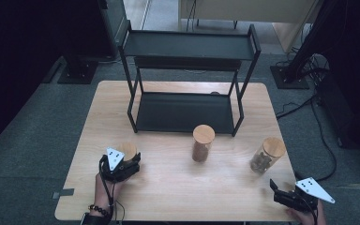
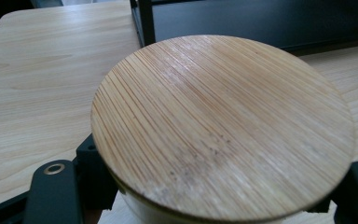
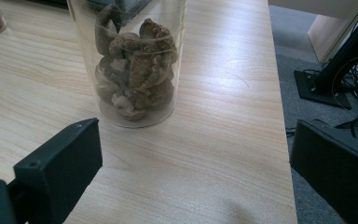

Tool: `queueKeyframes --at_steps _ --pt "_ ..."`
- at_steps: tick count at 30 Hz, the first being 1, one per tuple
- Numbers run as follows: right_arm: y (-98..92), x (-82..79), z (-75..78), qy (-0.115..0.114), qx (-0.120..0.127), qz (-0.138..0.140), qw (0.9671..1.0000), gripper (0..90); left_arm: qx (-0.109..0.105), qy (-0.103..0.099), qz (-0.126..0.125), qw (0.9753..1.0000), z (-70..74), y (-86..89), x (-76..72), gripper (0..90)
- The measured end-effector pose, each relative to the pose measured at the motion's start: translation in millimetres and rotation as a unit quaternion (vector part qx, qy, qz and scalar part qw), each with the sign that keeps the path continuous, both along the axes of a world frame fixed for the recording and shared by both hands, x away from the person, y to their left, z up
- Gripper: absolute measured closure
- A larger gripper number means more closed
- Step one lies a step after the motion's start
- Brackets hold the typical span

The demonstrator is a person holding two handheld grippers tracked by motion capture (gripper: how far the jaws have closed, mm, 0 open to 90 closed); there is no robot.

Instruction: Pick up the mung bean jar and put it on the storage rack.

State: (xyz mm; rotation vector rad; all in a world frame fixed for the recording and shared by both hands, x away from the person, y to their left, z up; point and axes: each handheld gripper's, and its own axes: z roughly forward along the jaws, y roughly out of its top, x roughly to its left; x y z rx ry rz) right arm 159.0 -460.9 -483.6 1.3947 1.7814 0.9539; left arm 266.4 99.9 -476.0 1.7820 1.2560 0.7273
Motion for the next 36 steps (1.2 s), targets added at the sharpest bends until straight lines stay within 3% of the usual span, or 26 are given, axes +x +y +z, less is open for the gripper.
queueKeyframes --at_steps 5,18,36 --pt "-0.2 -0.1 0.1 0.000 0.001 0.001 1.0000 1.9 -0.006 -0.002 0.001 1.0000 1.0 -10.2 4.7 25.4" --pt "0.1 -0.6 0.1 0.000 0.001 0.003 1.0000 1.9 0.003 0.000 -0.013 0.9999 0.6 -33.9 18.6 25.4" --pt "0.0 -0.3 0.1 0.001 0.002 0.001 1.0000 2.0 0.006 -0.003 -0.018 0.9998 5.6 -55.6 40.3 25.4"
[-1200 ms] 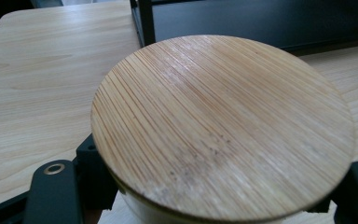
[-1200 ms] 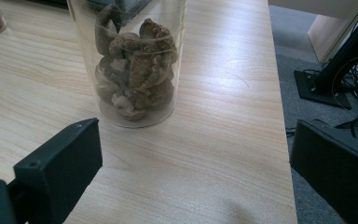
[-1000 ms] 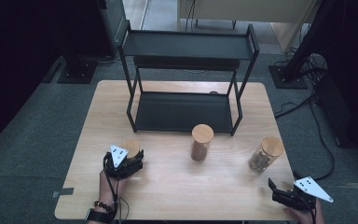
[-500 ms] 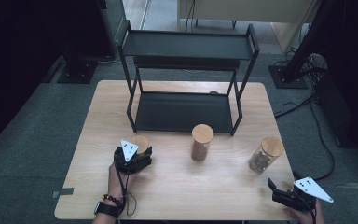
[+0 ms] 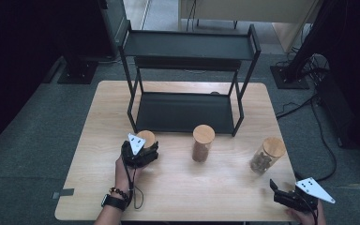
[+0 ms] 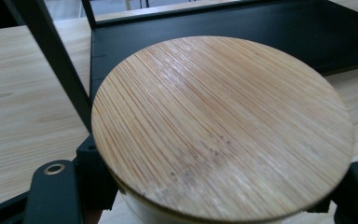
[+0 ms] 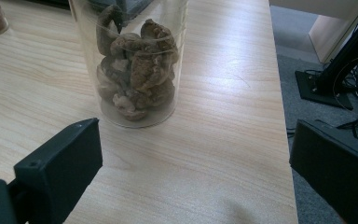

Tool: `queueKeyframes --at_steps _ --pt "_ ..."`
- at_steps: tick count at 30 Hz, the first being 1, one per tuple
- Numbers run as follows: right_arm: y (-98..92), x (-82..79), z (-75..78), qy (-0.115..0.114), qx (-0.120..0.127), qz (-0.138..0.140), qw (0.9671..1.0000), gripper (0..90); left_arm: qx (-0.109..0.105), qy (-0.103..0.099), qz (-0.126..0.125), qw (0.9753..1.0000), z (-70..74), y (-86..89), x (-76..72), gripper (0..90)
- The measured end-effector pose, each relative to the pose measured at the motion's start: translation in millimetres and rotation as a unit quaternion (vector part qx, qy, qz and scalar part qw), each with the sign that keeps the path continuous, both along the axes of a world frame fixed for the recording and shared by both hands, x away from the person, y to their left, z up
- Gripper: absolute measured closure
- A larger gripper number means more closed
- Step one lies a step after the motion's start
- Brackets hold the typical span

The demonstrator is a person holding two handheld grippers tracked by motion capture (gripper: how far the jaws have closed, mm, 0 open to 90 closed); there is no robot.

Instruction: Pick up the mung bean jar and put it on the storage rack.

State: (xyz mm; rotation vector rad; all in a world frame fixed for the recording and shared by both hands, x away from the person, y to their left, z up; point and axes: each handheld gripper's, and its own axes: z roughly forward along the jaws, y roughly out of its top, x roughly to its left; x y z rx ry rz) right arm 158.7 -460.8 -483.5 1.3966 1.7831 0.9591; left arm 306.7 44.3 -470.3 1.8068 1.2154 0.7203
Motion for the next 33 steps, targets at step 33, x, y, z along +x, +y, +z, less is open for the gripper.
queueKeyframes --at_steps 33 --pt "-1.6 -0.9 0.5 -0.003 0.009 0.006 0.9999 1.5 0.000 -0.004 0.002 1.0000 4.9 -37.8 34.3 25.5"
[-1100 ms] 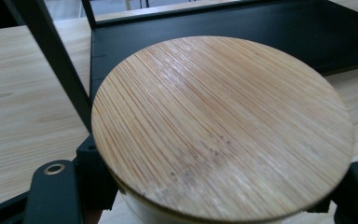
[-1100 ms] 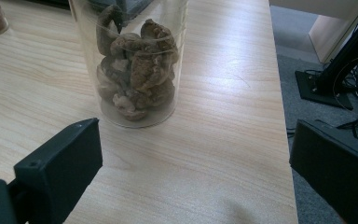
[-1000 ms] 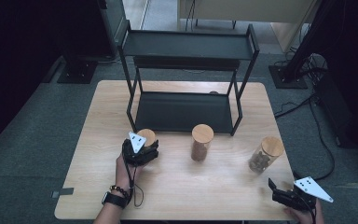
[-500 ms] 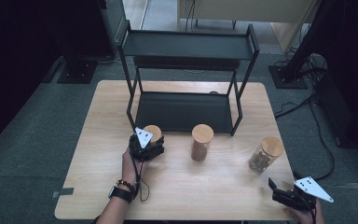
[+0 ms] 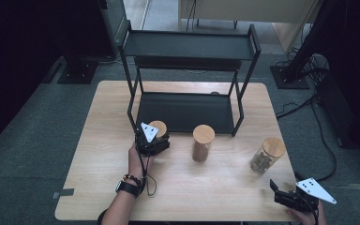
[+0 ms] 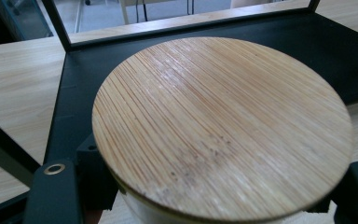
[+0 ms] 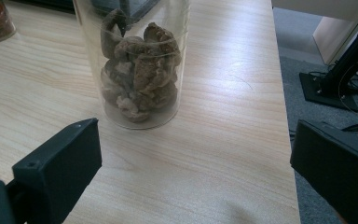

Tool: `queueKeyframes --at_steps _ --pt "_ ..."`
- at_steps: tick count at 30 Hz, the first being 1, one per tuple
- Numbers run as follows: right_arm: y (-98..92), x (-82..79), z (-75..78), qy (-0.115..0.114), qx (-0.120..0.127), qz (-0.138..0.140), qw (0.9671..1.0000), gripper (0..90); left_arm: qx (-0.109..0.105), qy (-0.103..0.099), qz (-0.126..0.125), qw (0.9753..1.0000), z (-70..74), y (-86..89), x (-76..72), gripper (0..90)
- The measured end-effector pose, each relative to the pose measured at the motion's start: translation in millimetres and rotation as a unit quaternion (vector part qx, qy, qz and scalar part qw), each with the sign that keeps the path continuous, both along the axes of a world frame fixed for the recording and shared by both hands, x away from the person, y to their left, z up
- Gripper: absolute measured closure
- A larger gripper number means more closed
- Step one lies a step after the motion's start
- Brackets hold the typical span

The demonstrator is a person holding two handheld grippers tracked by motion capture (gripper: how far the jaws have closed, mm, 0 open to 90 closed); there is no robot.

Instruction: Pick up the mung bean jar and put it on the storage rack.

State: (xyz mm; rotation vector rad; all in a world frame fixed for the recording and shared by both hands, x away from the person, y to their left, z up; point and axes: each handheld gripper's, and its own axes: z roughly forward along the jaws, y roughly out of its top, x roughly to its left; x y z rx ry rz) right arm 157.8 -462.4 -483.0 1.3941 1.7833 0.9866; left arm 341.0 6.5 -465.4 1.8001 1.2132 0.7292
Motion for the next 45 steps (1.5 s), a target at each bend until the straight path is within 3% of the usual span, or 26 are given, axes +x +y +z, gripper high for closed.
queueKeyframes --at_steps 16,19,24,45 --pt "0.9 -0.6 -0.1 -0.001 -0.004 -0.002 1.0000 1.5 0.006 -0.004 0.011 0.9999 1.4 -11.1 18.5 25.4" --pt "1.0 -0.7 -0.1 -0.001 -0.004 -0.003 1.0000 1.5 -0.008 -0.003 0.018 0.9998 2.4 -14.0 25.4 25.4" --pt "0.9 -0.6 -0.1 -0.001 -0.003 -0.004 1.0000 1.5 -0.011 -0.003 0.023 0.9997 2.9 -18.2 32.9 25.5" --pt "1.1 -0.9 -0.1 0.000 -0.003 -0.002 1.0000 1.5 0.004 -0.010 0.041 0.9991 2.1 -15.7 63.7 25.5"
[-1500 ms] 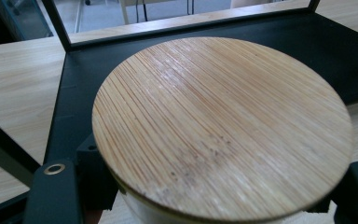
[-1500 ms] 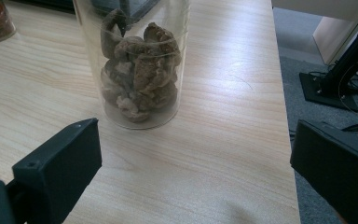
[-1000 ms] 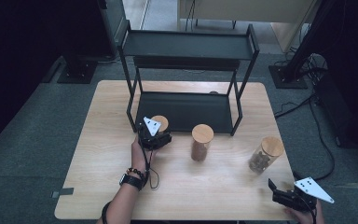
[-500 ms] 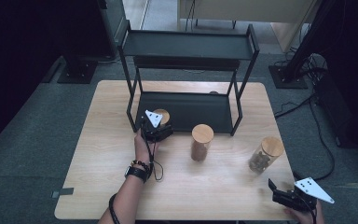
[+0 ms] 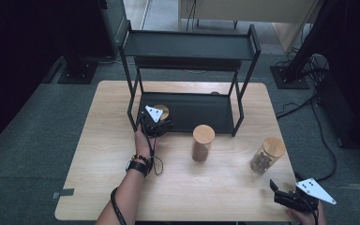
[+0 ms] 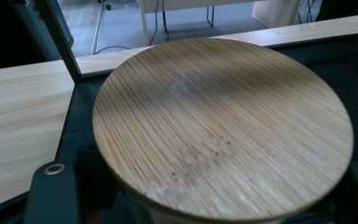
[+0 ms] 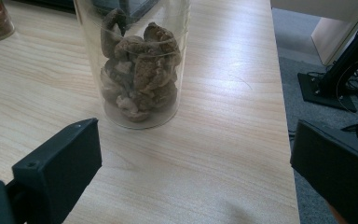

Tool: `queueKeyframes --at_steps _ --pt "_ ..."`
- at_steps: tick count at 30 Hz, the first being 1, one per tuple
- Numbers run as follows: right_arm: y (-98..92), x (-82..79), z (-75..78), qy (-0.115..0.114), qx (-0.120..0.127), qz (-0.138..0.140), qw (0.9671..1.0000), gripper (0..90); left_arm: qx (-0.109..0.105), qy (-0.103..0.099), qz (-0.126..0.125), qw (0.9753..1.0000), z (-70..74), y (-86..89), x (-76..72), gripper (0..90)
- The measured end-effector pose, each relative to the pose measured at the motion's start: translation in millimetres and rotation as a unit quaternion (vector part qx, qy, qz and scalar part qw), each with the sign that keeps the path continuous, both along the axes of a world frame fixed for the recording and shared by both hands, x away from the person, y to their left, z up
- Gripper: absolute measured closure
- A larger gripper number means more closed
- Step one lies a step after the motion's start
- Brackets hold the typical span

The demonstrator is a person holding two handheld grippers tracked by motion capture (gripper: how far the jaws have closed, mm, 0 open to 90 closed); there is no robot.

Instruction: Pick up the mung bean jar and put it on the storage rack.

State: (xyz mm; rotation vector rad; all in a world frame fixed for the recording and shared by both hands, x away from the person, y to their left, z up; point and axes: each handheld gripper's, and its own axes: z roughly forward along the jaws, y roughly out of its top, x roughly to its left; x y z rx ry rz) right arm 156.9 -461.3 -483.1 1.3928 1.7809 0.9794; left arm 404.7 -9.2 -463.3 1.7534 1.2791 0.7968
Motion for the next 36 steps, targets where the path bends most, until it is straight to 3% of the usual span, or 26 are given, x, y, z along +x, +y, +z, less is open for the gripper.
queueKeyframes --at_steps 15,26,32,34,36 --pt "-0.2 -0.1 0.0 -0.001 0.001 0.000 1.0000 1.5 0.007 0.009 0.019 0.9998 -11.7 -2.2 15.4 25.5" --pt "0.6 0.4 -0.3 0.001 -0.002 -0.004 1.0000 1.5 0.004 0.003 0.031 0.9995 -15.9 4.8 22.0 25.3" --pt "0.5 0.8 -0.3 0.003 -0.002 -0.005 1.0000 1.5 0.006 -0.003 0.039 0.9992 -18.7 6.9 20.3 24.5" --pt "0.5 0.8 -0.3 0.003 -0.002 -0.004 1.0000 1.5 0.015 -0.001 0.033 0.9993 -20.9 6.2 18.9 20.9" --pt "0.5 0.7 -0.3 0.002 -0.002 -0.004 1.0000 1.5 0.008 0.004 0.034 0.9994 -22.5 6.8 17.1 18.3"
